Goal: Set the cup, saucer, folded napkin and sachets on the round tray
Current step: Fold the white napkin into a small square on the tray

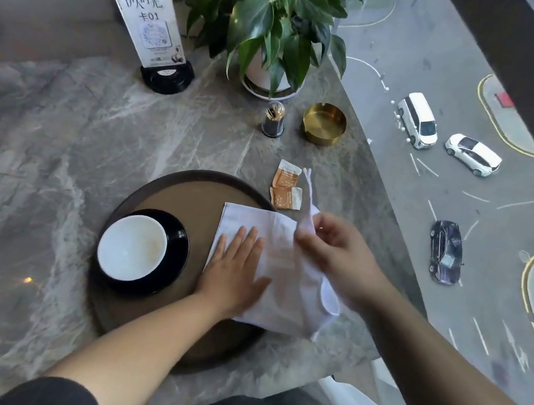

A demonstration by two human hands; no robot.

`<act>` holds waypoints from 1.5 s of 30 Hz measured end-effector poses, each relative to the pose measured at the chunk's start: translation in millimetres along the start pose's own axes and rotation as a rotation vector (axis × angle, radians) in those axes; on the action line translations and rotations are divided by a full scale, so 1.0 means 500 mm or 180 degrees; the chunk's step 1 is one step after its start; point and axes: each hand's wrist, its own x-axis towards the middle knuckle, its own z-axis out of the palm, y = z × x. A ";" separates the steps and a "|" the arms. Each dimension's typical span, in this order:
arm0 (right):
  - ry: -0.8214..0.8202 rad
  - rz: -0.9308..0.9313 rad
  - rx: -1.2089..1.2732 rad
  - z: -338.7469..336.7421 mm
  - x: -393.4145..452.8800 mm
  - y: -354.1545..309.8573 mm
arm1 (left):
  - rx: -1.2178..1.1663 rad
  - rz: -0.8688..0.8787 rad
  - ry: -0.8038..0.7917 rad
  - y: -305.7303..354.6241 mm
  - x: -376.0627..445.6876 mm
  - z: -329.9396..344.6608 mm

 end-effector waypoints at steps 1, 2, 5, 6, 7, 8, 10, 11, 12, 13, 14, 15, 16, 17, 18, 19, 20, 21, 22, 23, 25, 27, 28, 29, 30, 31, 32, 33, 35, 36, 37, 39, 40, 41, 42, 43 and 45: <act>-0.0044 -0.0001 -0.0202 0.034 0.018 0.010 | 0.0068 -0.0032 -0.0007 0.000 -0.010 -0.002; -0.0048 -0.0010 -0.0425 0.063 0.033 0.021 | 0.0132 -0.0034 -0.0019 -0.001 -0.023 -0.002; 0.0008 -0.0019 -0.1139 0.129 0.072 0.060 | 0.0033 -0.0078 -0.0070 -0.014 -0.072 0.008; 0.0018 -0.0006 -0.1314 0.146 0.081 0.072 | -0.0030 -0.0111 -0.0107 -0.021 -0.087 0.014; 0.0037 -0.0006 -0.1481 0.160 0.091 0.083 | -0.0096 -0.0131 -0.0145 -0.027 -0.101 0.018; 0.0064 -0.0018 -0.1650 0.173 0.100 0.094 | -0.0169 -0.0127 -0.0164 -0.032 -0.116 0.022; 0.0108 -0.0036 -0.1929 0.193 0.119 0.115 | -0.0317 -0.0060 -0.0119 -0.040 -0.139 0.029; 0.0112 -0.0021 -0.2019 0.200 0.126 0.125 | -0.0375 -0.0019 -0.0080 -0.042 -0.149 0.032; 0.0112 0.0013 -0.2114 0.205 0.133 0.135 | -0.0420 0.0010 -0.0051 -0.044 -0.158 0.032; 0.0115 0.0046 -0.2228 0.209 0.139 0.145 | -0.0436 0.0038 -0.0049 -0.046 -0.165 0.033; 0.0116 0.0078 -0.2342 0.212 0.144 0.153 | -0.0420 0.0070 -0.0068 -0.049 -0.172 0.034; 0.0108 0.0106 -0.2432 0.214 0.147 0.161 | -0.0394 0.0100 -0.0100 -0.052 -0.179 0.035; 0.0088 0.0137 -0.2508 0.216 0.150 0.168 | -0.0371 0.0119 -0.0142 -0.056 -0.186 0.036; 0.0064 0.0162 -0.2586 0.218 0.152 0.175 | -0.0349 0.0133 -0.0193 -0.062 -0.193 0.036; 0.0046 0.0178 -0.2668 0.221 0.153 0.181 | -0.0327 0.0145 -0.0238 -0.068 -0.200 0.036; 0.0036 0.0183 -0.2751 0.223 0.154 0.186 | -0.0309 0.0156 -0.0270 -0.075 -0.208 0.036; 0.0031 0.0195 -0.2823 0.226 0.155 0.191 | -0.0303 0.0161 -0.0289 -0.081 -0.216 0.036; 0.0036 0.0217 -0.2879 0.229 0.156 0.195 | -0.0300 0.0158 -0.0294 -0.086 -0.223 0.034; 0.0055 0.0251 -0.2917 0.232 0.157 0.198 | -0.0308 0.0155 -0.0289 -0.090 -0.229 0.032; 0.0084 0.0278 -0.2949 0.234 0.158 0.200 | -0.0326 0.0148 -0.0283 -0.093 -0.234 0.029; 0.0133 0.0244 -0.3023 0.238 0.157 0.204 | -0.0392 0.0113 -0.0282 -0.097 -0.243 0.023; 0.0162 0.0124 -0.3135 0.242 0.151 0.206 | -0.0534 0.0035 -0.0275 -0.099 -0.251 0.013; 0.0167 0.0069 -0.3214 0.244 0.147 0.207 | -0.0661 -0.0034 -0.0205 -0.100 -0.256 0.007; 0.0161 0.0005 -0.3290 0.245 0.144 0.209 | -0.0817 -0.0125 -0.0052 -0.103 -0.262 0.001; 0.0143 -0.0072 -0.3357 0.244 0.140 0.210 | -0.1005 -0.0263 0.0168 -0.106 -0.268 -0.004; 0.0104 -0.0158 -0.3427 0.242 0.135 0.210 | -0.1200 -0.0422 0.0451 -0.109 -0.273 -0.007; 0.0038 -0.0240 -0.3507 0.240 0.130 0.210 | -0.1370 -0.0541 0.0732 -0.110 -0.276 -0.009; -0.0044 -0.0317 -0.3602 0.237 0.126 0.210 | -0.1488 -0.0555 0.0951 -0.107 -0.275 -0.012; -0.0172 -0.0501 -0.3688 0.227 0.117 0.209 | -0.1490 -0.0283 0.1188 -0.090 -0.263 -0.021; -0.0164 -0.0626 -0.3592 0.218 0.111 0.205 | -0.1389 -0.0087 0.1178 -0.078 -0.253 -0.023; -0.0050 -0.0774 -0.3375 0.205 0.104 0.197 | -0.1250 0.0082 0.1068 -0.066 -0.239 -0.023; 0.0498 -0.0925 -0.2814 0.157 0.095 0.183 | -0.0861 0.0216 0.0614 -0.046 -0.210 -0.019; 0.0873 -0.0864 -0.2620 0.126 0.096 0.179 | -0.0645 0.0203 0.0369 -0.041 -0.198 -0.013; 0.1222 -0.0675 -0.2507 0.091 0.100 0.177 | -0.0467 0.0190 0.0136 -0.040 -0.187 -0.003; 0.1450 -0.0358 -0.2440 0.057 0.104 0.174 | -0.0338 0.0199 -0.0047 -0.041 -0.179 0.010; 0.1551 0.0023 -0.2367 0.028 0.112 0.174 | -0.0267 0.0238 -0.0210 -0.043 -0.173 0.024; 0.1537 0.0735 -0.2240 -0.011 0.133 0.170 | -0.0131 0.0305 -0.0383 -0.049 -0.168 0.046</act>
